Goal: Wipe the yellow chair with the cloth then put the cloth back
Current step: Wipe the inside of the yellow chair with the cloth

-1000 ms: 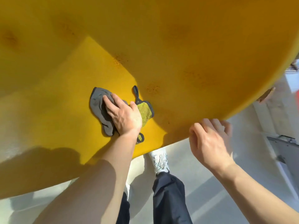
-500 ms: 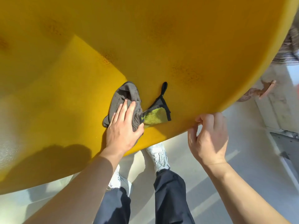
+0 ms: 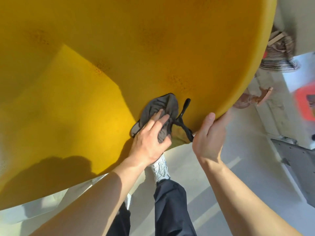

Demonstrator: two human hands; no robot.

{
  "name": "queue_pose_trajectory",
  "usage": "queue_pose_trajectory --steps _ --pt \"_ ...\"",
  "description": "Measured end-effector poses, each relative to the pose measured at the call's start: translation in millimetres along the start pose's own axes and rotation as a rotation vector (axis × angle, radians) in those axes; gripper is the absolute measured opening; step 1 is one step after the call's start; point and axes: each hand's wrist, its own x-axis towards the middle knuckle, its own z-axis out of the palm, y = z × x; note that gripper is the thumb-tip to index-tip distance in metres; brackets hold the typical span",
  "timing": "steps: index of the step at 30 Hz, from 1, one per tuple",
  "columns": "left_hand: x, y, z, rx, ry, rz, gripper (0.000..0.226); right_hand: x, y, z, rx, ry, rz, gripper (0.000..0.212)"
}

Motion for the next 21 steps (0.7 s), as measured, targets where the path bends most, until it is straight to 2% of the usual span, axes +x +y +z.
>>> queue_pose_trajectory --steps 3,6,8,11,13,15,17,18,20,21 --pt "36 12 5 -0.048 0.189 -0.179 0.062 -2 4 6 -0.001 -0.016 0.071 0.043" --pt "90 61 3 -0.373 0.443 -0.453 0.059 -1 6 6 -0.042 -0.036 0.080 0.045" --pt "123 96 -4 -0.540 0.523 -0.461 0.060 0 8 5 -0.060 -0.060 0.077 0.046" --pt "119 125 -5 -0.485 0.489 -0.198 0.062 3 11 5 -0.089 -0.070 0.080 0.047" --pt "85 104 2 -0.358 0.361 -0.014 0.063 2 8 5 -0.101 -0.066 0.099 0.047" --pt "53 59 5 -0.168 0.179 0.063 0.068 0 3 6 -0.118 -0.071 0.131 0.045" --pt "39 20 -1 -0.048 0.056 -0.004 0.076 0 0 7 -0.127 -0.074 0.152 0.046" --pt "40 11 -5 -0.028 0.079 -0.061 0.075 0 -1 7 -0.120 -0.077 0.155 0.047" --pt "59 19 -7 -0.039 0.235 -0.202 0.067 0 -1 6 -0.110 -0.071 0.163 0.048" --pt "76 32 -8 -0.097 0.321 -0.344 0.064 0 -1 5 -0.109 -0.067 0.167 0.048"
